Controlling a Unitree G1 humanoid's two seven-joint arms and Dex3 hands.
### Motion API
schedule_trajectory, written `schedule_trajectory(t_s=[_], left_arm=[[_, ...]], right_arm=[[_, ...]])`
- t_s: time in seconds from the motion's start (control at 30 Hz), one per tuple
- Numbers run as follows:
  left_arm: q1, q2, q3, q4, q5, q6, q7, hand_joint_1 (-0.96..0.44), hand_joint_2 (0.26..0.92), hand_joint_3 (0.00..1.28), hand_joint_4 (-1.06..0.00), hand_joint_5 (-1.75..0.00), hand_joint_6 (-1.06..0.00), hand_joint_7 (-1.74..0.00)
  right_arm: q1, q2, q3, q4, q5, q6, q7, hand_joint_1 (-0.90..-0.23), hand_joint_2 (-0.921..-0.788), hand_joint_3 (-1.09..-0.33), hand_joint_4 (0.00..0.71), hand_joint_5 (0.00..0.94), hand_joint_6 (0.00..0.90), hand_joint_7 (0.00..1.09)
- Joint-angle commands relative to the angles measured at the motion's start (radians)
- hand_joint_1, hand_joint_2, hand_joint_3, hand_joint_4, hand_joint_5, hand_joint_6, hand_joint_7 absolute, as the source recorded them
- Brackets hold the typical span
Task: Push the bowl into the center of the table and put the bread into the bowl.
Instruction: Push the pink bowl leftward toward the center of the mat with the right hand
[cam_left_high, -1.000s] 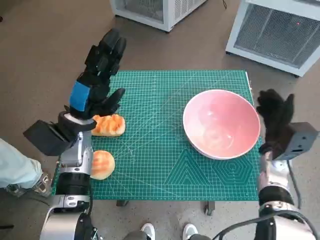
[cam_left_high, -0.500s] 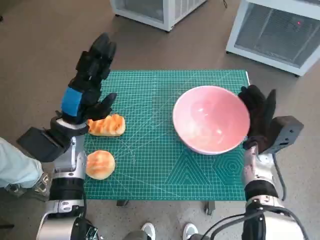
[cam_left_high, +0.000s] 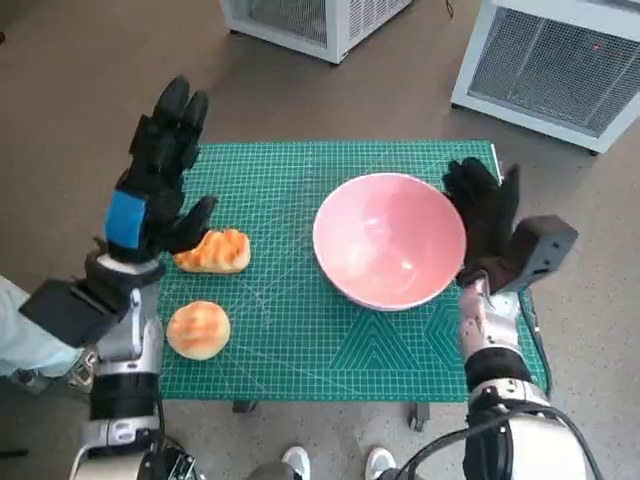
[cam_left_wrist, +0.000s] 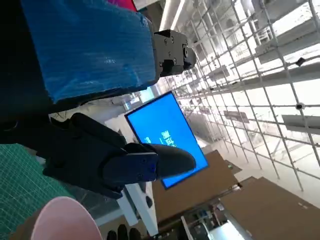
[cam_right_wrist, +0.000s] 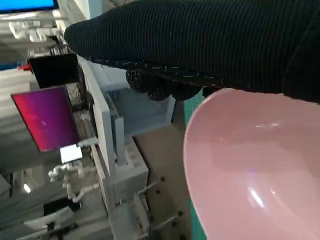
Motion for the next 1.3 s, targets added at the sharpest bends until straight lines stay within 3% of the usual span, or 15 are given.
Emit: schedule_trajectory(t_s=[0.03,0.5,0.9,1.07,1.3], left_arm=[[0.027,0.02,0.014,-0.042,0.002,0.019,0.018,-0.75,0.921,0.49,-0.11,0.0,-0.08,-0.17],[0.079,0.027,0.021,-0.116,0.03,0.038,0.077,-0.75,0.921,0.49,-0.08,0.0,-0.07,-0.15],[0.1,0.028,0.028,-0.14,0.034,0.051,0.097,-0.75,0.921,0.51,-0.09,-0.01,-0.09,-0.14],[0.104,0.023,0.028,-0.148,0.033,0.061,0.098,-0.75,0.921,0.51,-0.09,0.0,-0.09,-0.14],[0.101,0.019,0.025,-0.144,0.035,0.061,0.099,-0.75,0.921,0.51,-0.09,0.0,-0.09,-0.14]], right_arm=[[-0.005,0.025,0.003,0.018,-0.001,0.03,0.013,-0.641,-0.921,-0.93,0.152,0.005,0.284,0.07],[-0.041,0.063,0.016,0.022,-0.017,0.077,0.026,-0.618,-0.921,-0.928,0.11,0.0,0.266,0.06],[-0.063,0.096,0.028,0.025,-0.024,0.096,0.006,-0.621,-0.921,-0.89,0.133,0.008,0.307,0.08],[-0.068,0.09,0.034,0.025,-0.03,0.097,0.01,-0.623,-0.921,-0.877,0.128,0.004,0.308,0.08],[-0.077,0.055,0.035,0.019,-0.038,0.088,0.013,-0.63,-0.921,-0.859,0.141,0.008,0.306,0.07]])
